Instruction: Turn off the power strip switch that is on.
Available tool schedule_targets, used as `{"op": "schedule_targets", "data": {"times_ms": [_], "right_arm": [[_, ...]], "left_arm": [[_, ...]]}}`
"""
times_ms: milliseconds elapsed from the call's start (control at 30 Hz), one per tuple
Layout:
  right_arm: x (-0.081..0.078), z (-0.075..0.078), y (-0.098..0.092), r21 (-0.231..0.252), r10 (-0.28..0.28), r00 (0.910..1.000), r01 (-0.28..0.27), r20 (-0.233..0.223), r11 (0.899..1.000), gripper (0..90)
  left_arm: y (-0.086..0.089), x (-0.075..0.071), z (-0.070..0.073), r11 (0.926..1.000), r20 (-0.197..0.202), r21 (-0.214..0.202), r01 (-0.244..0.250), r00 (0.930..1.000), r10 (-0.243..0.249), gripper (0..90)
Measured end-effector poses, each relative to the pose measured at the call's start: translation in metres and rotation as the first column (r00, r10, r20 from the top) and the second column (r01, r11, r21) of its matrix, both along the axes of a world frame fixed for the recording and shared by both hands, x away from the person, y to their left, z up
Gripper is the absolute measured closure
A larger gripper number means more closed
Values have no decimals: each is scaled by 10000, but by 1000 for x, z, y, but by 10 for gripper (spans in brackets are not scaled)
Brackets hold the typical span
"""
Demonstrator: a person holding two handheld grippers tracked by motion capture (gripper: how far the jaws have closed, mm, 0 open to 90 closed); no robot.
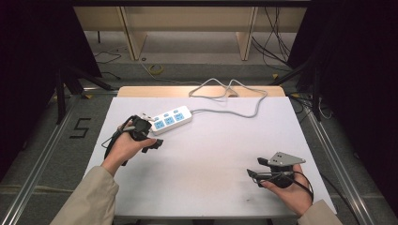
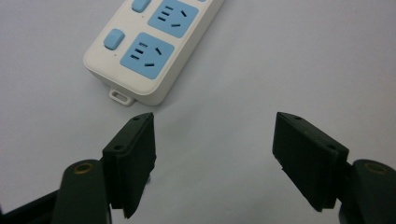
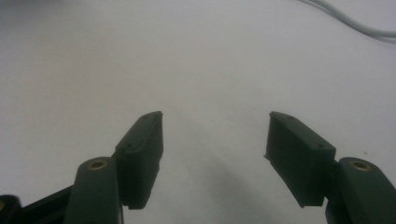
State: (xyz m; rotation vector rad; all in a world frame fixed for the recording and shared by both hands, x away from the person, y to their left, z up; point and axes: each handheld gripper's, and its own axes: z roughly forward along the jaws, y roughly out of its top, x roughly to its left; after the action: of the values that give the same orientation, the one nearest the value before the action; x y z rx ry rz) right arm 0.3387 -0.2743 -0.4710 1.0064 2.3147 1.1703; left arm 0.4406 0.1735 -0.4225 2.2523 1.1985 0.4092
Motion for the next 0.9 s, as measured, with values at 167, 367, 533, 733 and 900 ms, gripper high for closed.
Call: {"op": "schedule_targets", "data": {"times_ms": [167,367,533,733,900], "right_arm": [[0,-1,0,-31,44,10000,-45,-50,10000,374],[0,-1,0,0,57,10000,-57,-28,10000,373],[0,-1,0,21,78,10000,-78,-37,10000,372],[0,-1,1,15,132,9999,-132,-52,9999,371],[-1,-1,2,8,194,9998,-193,-70,9998,370]], "left_arm": [[-2,-11,-1,9994,28,4,357,9994,-357,285],[-4,-19,-2,9986,356,-131,513,9981,-508,284],[-2,-26,-6,9982,573,-117,590,9967,-582,284],[-5,-36,-12,9961,818,-186,858,9931,-840,283],[-7,-41,-17,9947,1025,-169,1017,9897,-995,281]]}}
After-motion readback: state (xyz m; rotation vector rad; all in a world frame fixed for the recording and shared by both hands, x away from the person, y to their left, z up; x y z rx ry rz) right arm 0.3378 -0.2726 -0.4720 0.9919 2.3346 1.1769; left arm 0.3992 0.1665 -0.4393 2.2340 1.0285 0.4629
